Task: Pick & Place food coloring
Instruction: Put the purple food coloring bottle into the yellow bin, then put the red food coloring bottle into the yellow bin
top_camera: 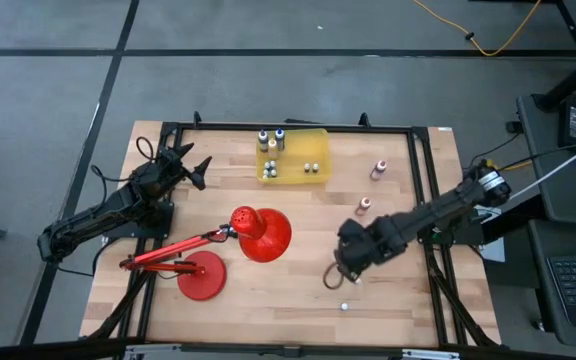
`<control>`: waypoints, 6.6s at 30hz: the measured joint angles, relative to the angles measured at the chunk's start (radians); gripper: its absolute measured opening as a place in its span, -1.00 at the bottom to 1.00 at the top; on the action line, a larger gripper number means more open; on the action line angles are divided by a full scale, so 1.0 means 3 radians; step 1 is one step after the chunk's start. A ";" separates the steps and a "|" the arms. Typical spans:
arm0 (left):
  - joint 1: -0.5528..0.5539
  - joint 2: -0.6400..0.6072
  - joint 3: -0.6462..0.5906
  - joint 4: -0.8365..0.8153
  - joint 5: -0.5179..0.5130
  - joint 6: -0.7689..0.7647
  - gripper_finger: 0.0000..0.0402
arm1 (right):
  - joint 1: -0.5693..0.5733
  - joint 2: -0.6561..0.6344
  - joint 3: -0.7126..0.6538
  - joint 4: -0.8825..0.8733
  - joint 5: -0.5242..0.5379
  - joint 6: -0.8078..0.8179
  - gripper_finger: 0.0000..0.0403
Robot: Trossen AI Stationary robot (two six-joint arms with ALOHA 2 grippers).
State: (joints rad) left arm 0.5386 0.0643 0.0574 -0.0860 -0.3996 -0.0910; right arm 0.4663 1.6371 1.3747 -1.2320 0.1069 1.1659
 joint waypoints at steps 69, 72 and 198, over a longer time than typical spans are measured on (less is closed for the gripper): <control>0.0000 0.0000 0.0000 -0.0001 0.0000 0.0001 0.82 | 0.0602 0.0518 -0.0434 0.0974 -0.0063 0.0003 -0.70; 0.0001 0.0000 0.0000 0.0000 0.0000 0.0001 0.81 | 0.0526 0.0518 -0.0211 0.0730 -0.0072 -0.0263 -0.63; -0.0001 0.0001 0.0000 0.0000 0.0000 0.0000 0.82 | -0.2621 0.0880 0.1069 0.0537 0.0147 -0.3202 -0.22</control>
State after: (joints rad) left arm 0.5385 0.0647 0.0575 -0.0861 -0.3997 -0.0908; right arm -0.3199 1.9011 1.6955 -1.0710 0.1511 0.2053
